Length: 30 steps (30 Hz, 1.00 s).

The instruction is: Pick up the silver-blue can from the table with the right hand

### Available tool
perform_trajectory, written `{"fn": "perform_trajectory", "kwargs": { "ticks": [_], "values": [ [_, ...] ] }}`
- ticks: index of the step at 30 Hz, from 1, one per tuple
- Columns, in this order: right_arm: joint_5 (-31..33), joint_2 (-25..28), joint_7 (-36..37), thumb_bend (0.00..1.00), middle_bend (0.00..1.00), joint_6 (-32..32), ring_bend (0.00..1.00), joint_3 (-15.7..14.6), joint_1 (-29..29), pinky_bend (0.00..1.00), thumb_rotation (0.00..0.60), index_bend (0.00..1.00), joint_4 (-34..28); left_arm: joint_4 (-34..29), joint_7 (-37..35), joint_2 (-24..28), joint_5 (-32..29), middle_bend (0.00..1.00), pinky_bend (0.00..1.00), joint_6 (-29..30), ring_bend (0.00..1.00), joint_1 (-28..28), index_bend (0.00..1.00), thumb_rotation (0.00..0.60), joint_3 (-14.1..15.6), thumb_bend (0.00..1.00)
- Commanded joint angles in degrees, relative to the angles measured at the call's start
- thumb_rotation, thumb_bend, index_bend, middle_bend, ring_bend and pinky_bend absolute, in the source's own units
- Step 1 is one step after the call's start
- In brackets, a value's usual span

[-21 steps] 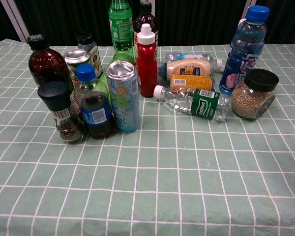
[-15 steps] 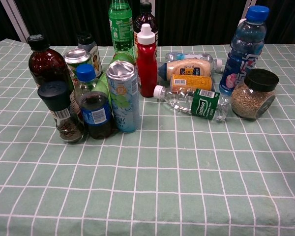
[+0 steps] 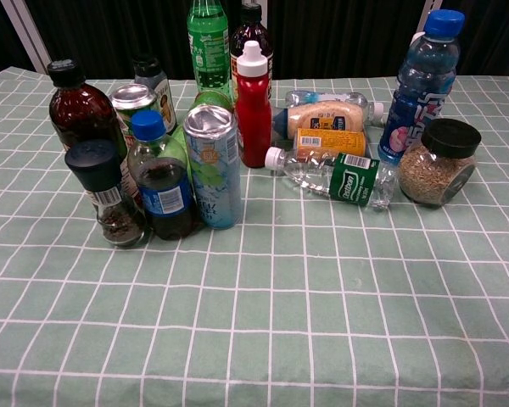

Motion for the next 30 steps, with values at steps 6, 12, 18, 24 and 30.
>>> {"fn": "perform_trajectory", "kwargs": {
  "ticks": [6, 12, 18, 24, 30],
  "values": [
    [8.2, -8.3, 3.9, 0.05, 0.07, -26.4, 0.0, 9.4, 20.1, 0.1, 0.6, 0.0, -3.8, 1.0, -1.6, -0.2, -0.3, 0.11, 0.16, 1.6, 0.11, 1.4, 0.22, 0.6, 0.5, 0.0],
    [14.8, -15.0, 9.6, 0.04, 0.07, -35.9, 0.0, 13.4, 28.4, 0.11, 0.6, 0.0, 1.0, 1.9, -2.5, -0.3, -1.1, 0.11, 0.16, 1.4, 0.11, 2.1, 0.22, 0.6, 0.8, 0.0],
    [18.7, -20.5, 11.5, 0.05, 0.07, -41.4, 0.0, 15.0, 33.8, 0.11, 0.6, 0.0, 7.0, 2.5, -3.2, -0.5, -1.4, 0.11, 0.16, 1.3, 0.11, 2.4, 0.22, 0.6, 0.9, 0.0],
    [20.5, -23.2, 14.2, 0.04, 0.09, -42.8, 0.0, 15.1, 35.6, 0.13, 0.6, 0.0, 10.6, 3.4, -4.2, -0.5, -2.3, 0.11, 0.16, 1.2, 0.11, 3.1, 0.22, 0.6, 1.0, 0.0],
    [20.1, -26.5, 18.6, 0.05, 0.16, -43.3, 0.02, 15.1, 37.5, 0.19, 0.6, 0.0, 15.2, 3.7, -4.6, -0.4, -2.5, 0.11, 0.16, 1.3, 0.11, 3.4, 0.22, 0.6, 0.9, 0.0]
  ]
}}
